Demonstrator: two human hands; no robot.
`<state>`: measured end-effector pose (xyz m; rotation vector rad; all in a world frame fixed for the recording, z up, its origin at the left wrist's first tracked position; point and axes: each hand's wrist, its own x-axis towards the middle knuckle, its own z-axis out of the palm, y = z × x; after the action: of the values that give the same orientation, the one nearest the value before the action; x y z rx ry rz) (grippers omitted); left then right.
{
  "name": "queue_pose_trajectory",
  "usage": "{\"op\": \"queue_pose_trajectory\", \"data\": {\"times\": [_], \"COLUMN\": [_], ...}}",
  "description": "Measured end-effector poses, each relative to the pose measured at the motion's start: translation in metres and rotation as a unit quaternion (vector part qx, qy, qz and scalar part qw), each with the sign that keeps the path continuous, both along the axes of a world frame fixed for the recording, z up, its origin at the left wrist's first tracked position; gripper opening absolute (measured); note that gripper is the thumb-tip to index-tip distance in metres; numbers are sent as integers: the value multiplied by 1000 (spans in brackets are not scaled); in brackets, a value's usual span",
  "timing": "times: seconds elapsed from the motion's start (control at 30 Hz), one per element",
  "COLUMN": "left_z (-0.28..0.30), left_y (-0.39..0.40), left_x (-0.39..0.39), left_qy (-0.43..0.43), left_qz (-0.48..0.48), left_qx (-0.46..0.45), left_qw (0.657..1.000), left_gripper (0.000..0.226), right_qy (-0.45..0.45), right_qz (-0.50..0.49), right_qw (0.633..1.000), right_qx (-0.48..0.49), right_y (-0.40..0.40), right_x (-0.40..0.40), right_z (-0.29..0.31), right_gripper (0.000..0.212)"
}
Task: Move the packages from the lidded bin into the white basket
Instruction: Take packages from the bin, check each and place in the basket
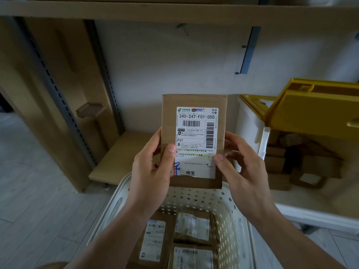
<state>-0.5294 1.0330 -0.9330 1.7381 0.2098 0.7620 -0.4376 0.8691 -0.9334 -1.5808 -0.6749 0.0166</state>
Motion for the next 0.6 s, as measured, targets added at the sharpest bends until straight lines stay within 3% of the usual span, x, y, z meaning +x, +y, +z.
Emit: {"op": "queue_pose_trajectory", "data": {"times": [0.6], "left_z": [0], "left_y": [-3], "left_x": [0], "left_qy": [-6], "left_qz": [50], "left_qx": [13], "left_qw": [999], "left_gripper": [35], "right_qy": [12], "right_qz": [1], "right_qw": [1000], "right_qx": [-7], "right_y": [-1], "right_x": [1], "right_z": [3], "right_gripper": [38]}}
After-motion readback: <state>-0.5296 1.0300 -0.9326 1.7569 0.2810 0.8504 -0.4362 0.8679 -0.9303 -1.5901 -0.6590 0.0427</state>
